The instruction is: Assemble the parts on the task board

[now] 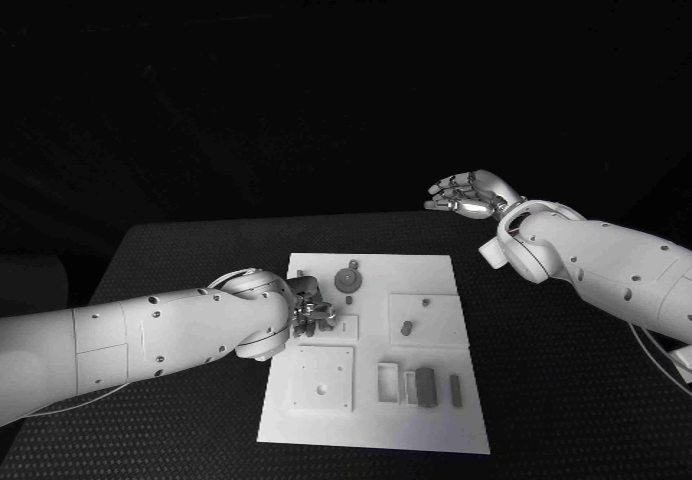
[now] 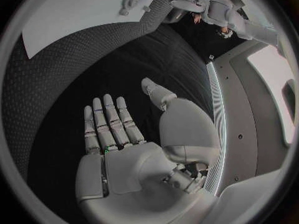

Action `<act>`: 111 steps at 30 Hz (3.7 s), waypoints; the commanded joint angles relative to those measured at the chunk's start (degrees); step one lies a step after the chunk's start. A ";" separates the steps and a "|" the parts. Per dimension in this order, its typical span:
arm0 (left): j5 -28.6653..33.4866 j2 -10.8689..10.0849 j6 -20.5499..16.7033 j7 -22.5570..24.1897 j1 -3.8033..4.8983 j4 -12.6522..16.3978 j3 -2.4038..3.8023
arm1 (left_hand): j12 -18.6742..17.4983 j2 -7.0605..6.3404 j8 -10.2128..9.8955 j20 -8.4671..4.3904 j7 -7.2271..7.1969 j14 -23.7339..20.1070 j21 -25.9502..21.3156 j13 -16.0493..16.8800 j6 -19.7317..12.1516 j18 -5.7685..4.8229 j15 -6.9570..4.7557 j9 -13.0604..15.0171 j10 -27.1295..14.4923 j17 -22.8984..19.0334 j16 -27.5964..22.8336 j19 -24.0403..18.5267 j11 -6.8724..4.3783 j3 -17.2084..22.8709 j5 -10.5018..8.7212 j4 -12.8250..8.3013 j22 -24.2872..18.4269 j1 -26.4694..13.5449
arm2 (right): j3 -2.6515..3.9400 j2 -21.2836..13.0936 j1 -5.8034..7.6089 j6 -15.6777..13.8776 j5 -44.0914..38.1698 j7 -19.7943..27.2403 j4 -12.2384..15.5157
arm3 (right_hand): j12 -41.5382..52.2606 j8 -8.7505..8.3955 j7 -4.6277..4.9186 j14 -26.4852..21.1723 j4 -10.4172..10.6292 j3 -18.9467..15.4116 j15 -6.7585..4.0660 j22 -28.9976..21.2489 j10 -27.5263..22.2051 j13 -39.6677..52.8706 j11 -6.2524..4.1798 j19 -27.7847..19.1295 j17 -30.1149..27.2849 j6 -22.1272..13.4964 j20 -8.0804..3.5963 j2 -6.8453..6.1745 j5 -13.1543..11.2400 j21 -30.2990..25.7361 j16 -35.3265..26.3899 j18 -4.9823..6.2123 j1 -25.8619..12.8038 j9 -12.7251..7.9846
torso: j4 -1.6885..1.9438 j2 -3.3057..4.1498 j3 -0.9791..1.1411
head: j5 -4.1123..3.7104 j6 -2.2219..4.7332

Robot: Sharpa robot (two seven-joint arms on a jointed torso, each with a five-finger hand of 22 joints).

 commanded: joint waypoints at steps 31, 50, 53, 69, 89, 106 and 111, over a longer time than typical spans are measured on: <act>-0.85 0.60 1.67 0.43 -0.14 0.31 -0.04 | 0.45 -9.95 -0.08 -0.21 -4.90 -1.91 -0.38 -1.73 6.27 0.89 -0.41 0.24 -2.91 -4.82 2.66 0.11 -1.66 -4.05 -7.50 5.90 0.66 -5.72 | 0.01 0.15 -0.20 1.28 0.12 0.50 -0.04 | -1.20 0.38 2.98 -0.84 0.58 -0.41 1.20 1.03 0.55 -1.31 0.36 -1.54 -0.46 -0.88 0.31 -0.27 -0.19 -0.78 -1.15 -1.35 0.51 -0.56 | 0.02 0.05 -0.06 | -0.24 -0.18; -0.52 -0.16 1.30 0.60 -0.13 -0.49 -0.02 | 0.52 -10.26 -0.03 -0.33 -4.94 -2.21 -0.68 -1.98 6.04 1.00 -0.56 0.44 -3.05 -5.53 3.12 0.05 -1.70 -5.51 -7.52 6.23 0.68 -5.74 | 0.01 -0.13 -0.32 1.32 0.12 0.55 0.08 | -1.58 0.46 3.11 -1.12 1.03 -0.42 1.39 1.61 0.60 -1.83 0.49 -2.01 -0.56 -1.14 0.37 -0.54 -0.18 -0.89 -1.42 -1.60 0.50 -0.76 | 0.01 0.03 -0.02 | -0.28 -0.16; -0.14 -0.12 1.06 0.75 -0.13 -0.43 -0.02 | 0.52 -10.34 -0.03 -0.32 -4.93 -2.23 -0.70 -2.00 6.02 0.98 -0.56 0.45 -3.07 -5.58 3.14 0.04 -1.69 -5.61 -7.53 6.22 0.68 -5.72 | 0.01 -0.09 -0.33 1.29 0.12 0.56 0.04 | -1.59 0.47 3.12 -1.11 1.05 -0.41 1.39 1.64 0.61 -1.85 0.49 -2.02 -0.56 -1.14 0.37 -0.53 -0.18 -0.90 -1.42 -1.60 0.50 -0.77 | -0.01 0.04 -0.07 | -0.26 -0.16; 0.91 -1.42 1.81 1.20 0.82 1.23 0.42 | -0.99 -11.54 -1.58 0.31 -3.39 -4.86 -2.45 -3.27 2.57 0.56 0.18 0.19 -5.81 -7.78 2.06 -1.68 -0.24 -6.28 -7.52 5.58 0.21 -4.05 | 0.00 -0.08 -0.43 1.62 0.04 0.34 -0.29 | -1.65 0.55 3.09 -1.06 1.08 -0.40 1.42 1.83 0.71 -1.99 0.49 -2.13 -0.55 -1.14 0.35 -0.55 -0.19 -0.92 -1.42 -1.64 0.60 -0.81 | -0.05 0.00 -0.01 | -0.47 0.32; 1.32 1.93 4.76 1.80 1.38 0.12 0.43 | 0.21 -9.43 -2.84 0.33 -2.91 -4.44 -2.74 -3.22 1.12 0.68 0.12 -0.24 -5.23 -9.21 3.41 -0.79 -0.04 -7.16 -7.53 5.15 0.42 -2.92 | -0.03 0.40 -0.75 1.94 -0.25 -0.05 -0.55 | -1.70 0.61 3.08 -0.99 1.10 -0.42 1.43 1.97 0.78 -2.09 0.49 -2.12 -0.54 -1.14 0.34 -0.60 -0.19 -0.91 -1.40 -1.65 0.65 -0.84 | -0.04 0.02 0.04 | -0.54 0.41; -0.36 3.07 6.22 1.11 1.32 -2.04 0.31 | 1.55 -8.99 -3.13 -0.06 -3.41 -4.20 -2.73 -2.68 2.06 0.94 -0.35 -0.27 -4.98 -10.00 5.13 -0.23 -0.48 -10.86 -7.51 6.41 0.95 -6.39 | -0.03 0.35 -0.75 1.94 -0.32 -0.11 -0.47 | -1.74 0.65 3.09 -0.98 1.17 -0.45 1.44 2.07 0.83 -2.17 0.50 -2.11 -0.54 -1.16 0.33 -0.64 -0.19 -0.89 -1.40 -1.65 0.63 -0.87 | 0.03 0.06 -0.02 | -0.86 0.33; -0.37 2.95 6.47 1.11 1.31 -2.27 0.30 | 2.08 -8.22 -3.01 -0.26 -3.63 -3.89 -2.56 -2.48 2.68 1.02 -0.58 -0.19 -4.61 -10.20 5.74 0.17 -0.77 -11.78 -7.53 5.88 1.03 -6.57 | -0.03 0.33 -0.75 2.00 -0.33 -0.13 -0.47 | -1.74 0.66 3.09 -0.98 1.19 -0.45 1.44 2.09 0.84 -2.19 0.50 -2.10 -0.54 -1.16 0.33 -0.63 -0.19 -0.89 -1.41 -1.65 0.62 -0.87 | 0.04 0.07 -0.08 | -0.95 0.19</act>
